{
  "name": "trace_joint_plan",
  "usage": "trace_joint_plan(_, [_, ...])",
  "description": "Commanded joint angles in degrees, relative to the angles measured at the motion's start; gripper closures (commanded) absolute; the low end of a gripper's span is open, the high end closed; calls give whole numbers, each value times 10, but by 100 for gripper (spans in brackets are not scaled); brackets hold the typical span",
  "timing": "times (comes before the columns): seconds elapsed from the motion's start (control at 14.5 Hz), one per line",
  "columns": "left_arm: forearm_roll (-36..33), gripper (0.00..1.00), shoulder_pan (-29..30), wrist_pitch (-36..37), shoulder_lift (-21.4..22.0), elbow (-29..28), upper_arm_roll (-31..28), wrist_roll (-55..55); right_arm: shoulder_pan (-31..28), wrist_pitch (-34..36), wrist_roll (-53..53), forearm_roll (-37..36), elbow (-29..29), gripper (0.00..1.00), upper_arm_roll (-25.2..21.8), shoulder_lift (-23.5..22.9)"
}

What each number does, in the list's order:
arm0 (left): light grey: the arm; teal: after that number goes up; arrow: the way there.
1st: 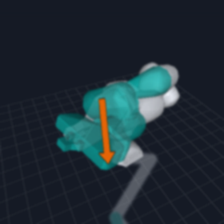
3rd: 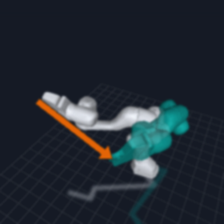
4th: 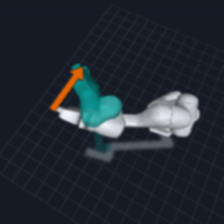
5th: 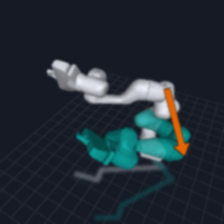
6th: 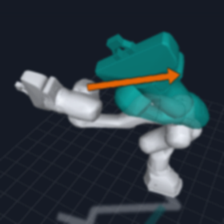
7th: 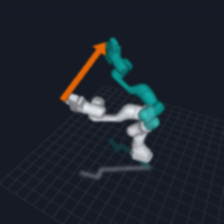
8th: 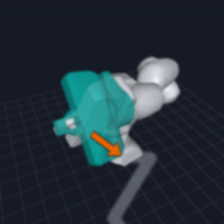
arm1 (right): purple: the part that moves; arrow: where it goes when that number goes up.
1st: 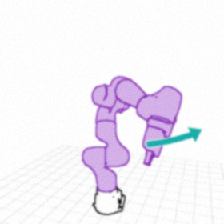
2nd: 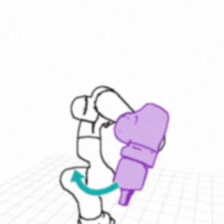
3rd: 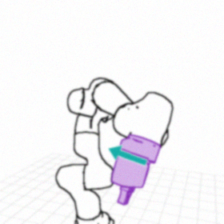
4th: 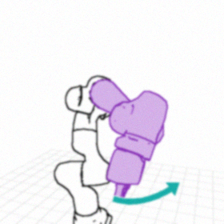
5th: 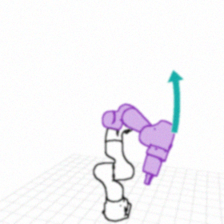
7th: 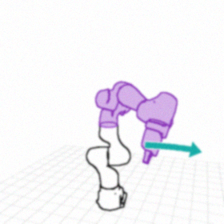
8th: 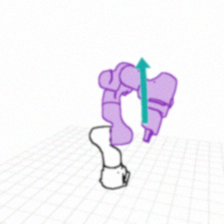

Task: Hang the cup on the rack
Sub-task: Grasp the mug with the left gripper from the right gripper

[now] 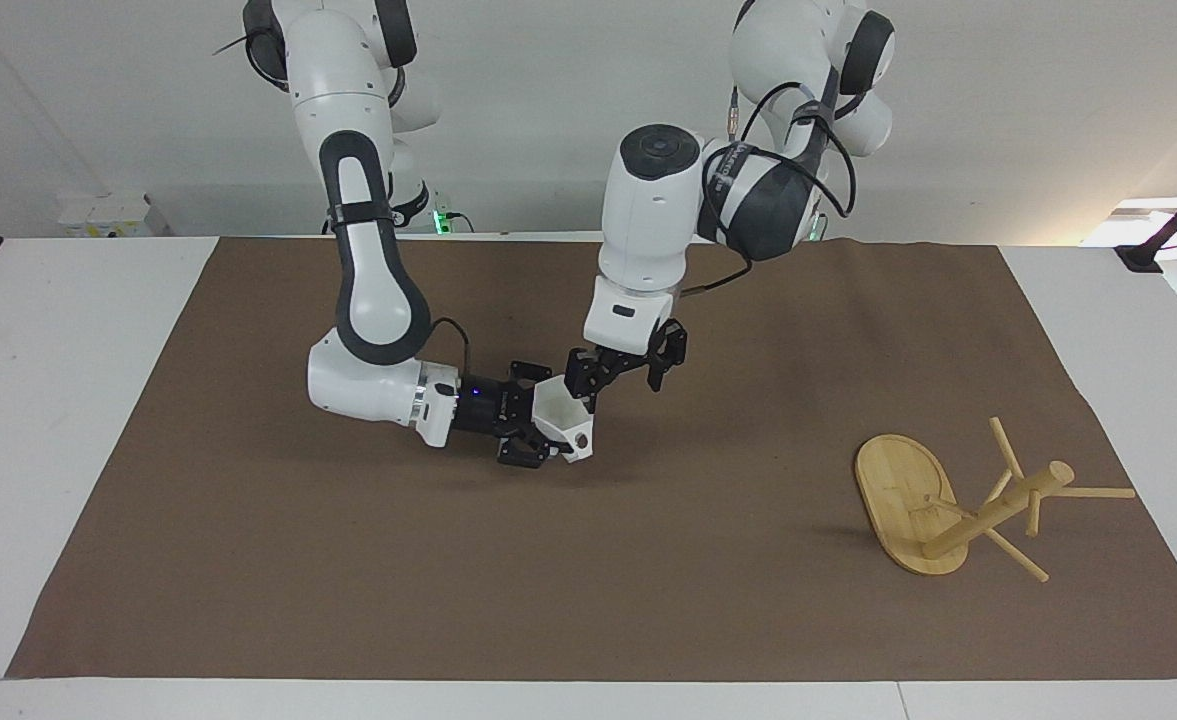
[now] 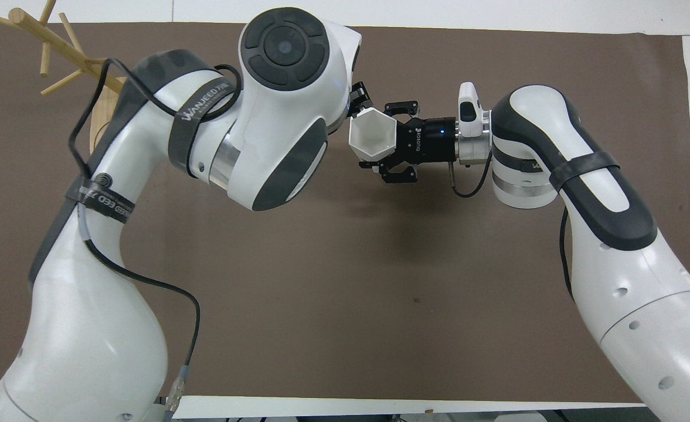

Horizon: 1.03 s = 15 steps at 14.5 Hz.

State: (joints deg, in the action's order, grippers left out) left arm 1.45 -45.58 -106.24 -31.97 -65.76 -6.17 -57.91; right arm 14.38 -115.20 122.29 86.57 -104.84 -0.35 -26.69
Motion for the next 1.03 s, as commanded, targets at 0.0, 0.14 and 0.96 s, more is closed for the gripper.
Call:
trace_joint_plan(0.0, [14, 0, -15, 8, -4, 10, -10, -7, 12, -8, -4, 23, -12, 79, -2, 9])
trace_joint_plan(0.14, [19, 0, -16, 4, -5, -7, -10, -8, 13, -8, -4, 24, -12, 79, -2, 9])
trace_joint_plan(0.96, [24, 100, -16, -11, 11, -60, -10, -34, 21, -31, 6, 24, -15, 79, -1, 20])
